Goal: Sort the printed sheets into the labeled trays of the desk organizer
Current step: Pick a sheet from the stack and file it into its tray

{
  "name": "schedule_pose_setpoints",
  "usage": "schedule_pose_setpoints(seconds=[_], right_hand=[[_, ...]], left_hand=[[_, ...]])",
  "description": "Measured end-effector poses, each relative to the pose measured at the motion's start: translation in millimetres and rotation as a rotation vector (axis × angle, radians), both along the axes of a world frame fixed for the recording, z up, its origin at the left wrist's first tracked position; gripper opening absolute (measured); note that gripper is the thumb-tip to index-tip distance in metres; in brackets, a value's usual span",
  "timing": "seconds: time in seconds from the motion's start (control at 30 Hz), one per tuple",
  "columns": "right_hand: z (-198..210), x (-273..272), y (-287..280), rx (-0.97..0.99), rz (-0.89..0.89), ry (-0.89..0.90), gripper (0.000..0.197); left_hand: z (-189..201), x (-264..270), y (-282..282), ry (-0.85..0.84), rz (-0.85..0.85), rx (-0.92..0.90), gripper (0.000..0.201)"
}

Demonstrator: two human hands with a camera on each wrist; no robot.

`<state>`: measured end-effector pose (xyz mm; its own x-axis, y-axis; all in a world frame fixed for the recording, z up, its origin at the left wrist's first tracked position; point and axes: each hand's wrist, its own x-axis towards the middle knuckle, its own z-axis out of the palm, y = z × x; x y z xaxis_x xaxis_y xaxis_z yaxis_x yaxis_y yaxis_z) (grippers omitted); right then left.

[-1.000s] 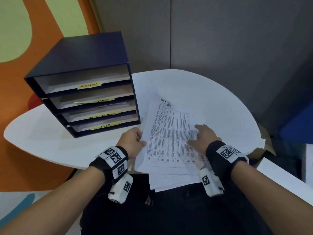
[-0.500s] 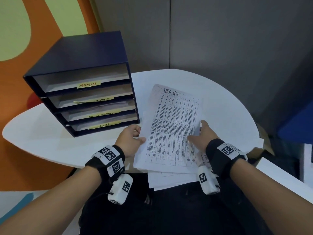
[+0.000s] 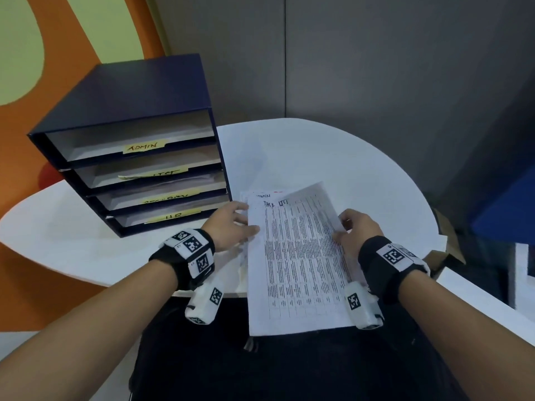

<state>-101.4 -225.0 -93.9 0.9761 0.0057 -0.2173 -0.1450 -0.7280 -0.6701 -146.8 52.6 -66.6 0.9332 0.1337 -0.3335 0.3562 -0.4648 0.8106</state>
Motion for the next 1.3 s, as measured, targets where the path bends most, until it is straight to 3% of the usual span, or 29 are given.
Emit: schedule_pose_setpoints(seconds=[0.1, 0.2, 0.27, 0.33, 0.4, 0.63, 0.7, 0.83, 1.0, 1.13, 1.3], right_hand=[[-3, -2, 1, -0.051, 0.05, 0.016, 0.019], [-3, -3, 3, -0.125, 0.048, 0.026, 0.019], [-3, -4, 8, -0.137, 0.049, 0.008, 0.046], [-1, -7, 13, -0.192, 0.078, -0.046, 0.076], [5, -9, 17, -0.29, 0.143, -0.111, 0.086], [59, 4, 48, -0.408, 0.471, -0.367, 0.059], [59, 13, 68, -0.498, 0.574, -0.368, 0.073], [27, 29, 99, -0.699, 0.705, -0.199, 0.12], [15, 39, 95, -0.698, 0.67, -0.264, 0.098], [10, 39, 87, -0.67, 0.654, -0.221, 0.094], [9, 37, 85, -0.706, 0.652, -0.189, 0.09]], left_hand=[[-4, 4, -5, -0.018, 0.034, 0.048, 0.081], [-10, 5, -6, -0.016, 0.019, 0.158, 0.045], [-14, 4, -7, -0.005, 0.004, 0.232, 0.028], [-18, 5, -8, -0.003, -0.004, 0.296, 0.026], [-20, 6, -7, -0.014, -0.011, 0.34, 0.025], [-24, 11, 2, -0.003, 0.033, 0.253, 0.025], [-24, 12, 2, -0.037, 0.062, 0.227, 0.023], [-22, 12, 2, -0.087, 0.069, 0.189, 0.018], [-13, 22, 10, -0.123, -0.095, 0.317, 0.025], [6, 41, 3, -0.093, -0.237, 0.406, 0.063], [9, 57, -20, -0.045, -0.312, 0.619, 0.064]])
